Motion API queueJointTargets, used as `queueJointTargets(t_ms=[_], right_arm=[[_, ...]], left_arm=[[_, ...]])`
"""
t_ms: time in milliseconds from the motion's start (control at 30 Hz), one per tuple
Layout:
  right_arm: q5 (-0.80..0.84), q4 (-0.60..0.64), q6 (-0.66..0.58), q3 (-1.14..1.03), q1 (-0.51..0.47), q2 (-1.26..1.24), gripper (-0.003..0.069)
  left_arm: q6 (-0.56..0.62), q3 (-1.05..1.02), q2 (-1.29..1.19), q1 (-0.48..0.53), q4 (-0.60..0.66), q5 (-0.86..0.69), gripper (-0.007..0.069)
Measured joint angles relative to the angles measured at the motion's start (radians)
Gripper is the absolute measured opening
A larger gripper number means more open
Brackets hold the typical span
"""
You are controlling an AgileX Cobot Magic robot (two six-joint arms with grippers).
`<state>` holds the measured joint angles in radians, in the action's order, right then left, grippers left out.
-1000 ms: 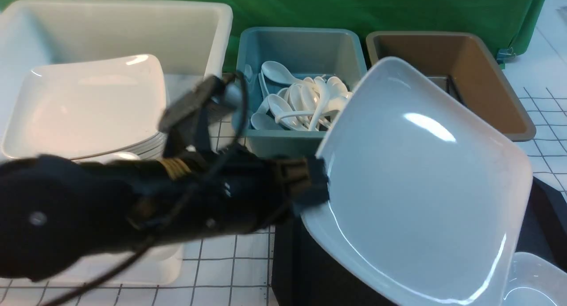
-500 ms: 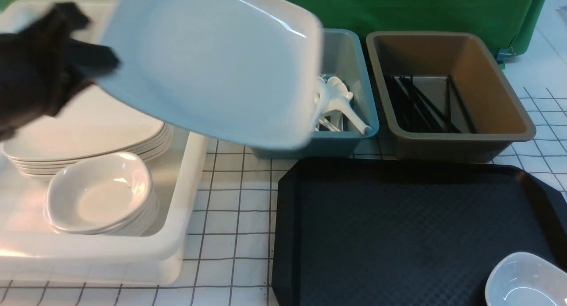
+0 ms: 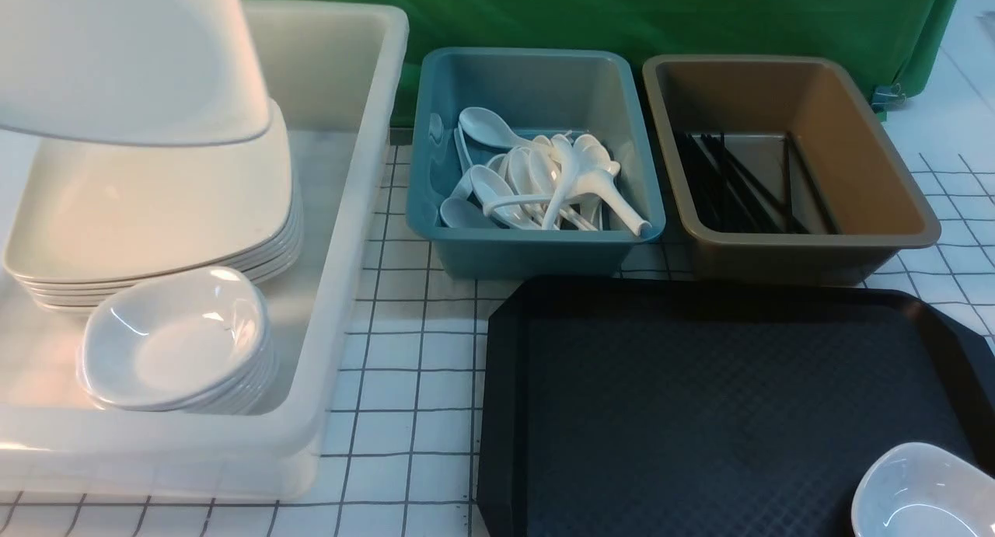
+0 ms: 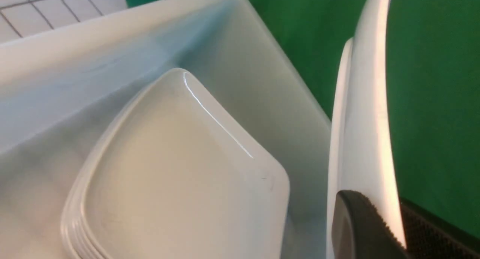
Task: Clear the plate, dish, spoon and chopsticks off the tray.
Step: Use the left arm to put the plate into the large storage box on the left
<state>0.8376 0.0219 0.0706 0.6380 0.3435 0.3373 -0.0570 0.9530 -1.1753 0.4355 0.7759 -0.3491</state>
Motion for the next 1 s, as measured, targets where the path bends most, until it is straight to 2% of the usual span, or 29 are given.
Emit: queueJointTargets(t_ms=[433, 867, 1000], right_arm=[[0.000, 0.000, 0.001, 0.000, 0.000, 0.000, 0.0239], [0.000, 0.000, 0.002, 0.000, 0.000, 0.000, 0.0239], [0.000, 0.000, 0.002, 0.000, 0.000, 0.000, 0.0239]], left_arm=[[0.104, 0.128, -0.321, 0.011, 0.038, -0.050, 0.0026], [0.177, 0.128, -0.424, 0.011, 0.060, -0.051, 0.0017], [0.206, 0.129, -0.424, 0.011, 0.032, -0.047, 0.0017]])
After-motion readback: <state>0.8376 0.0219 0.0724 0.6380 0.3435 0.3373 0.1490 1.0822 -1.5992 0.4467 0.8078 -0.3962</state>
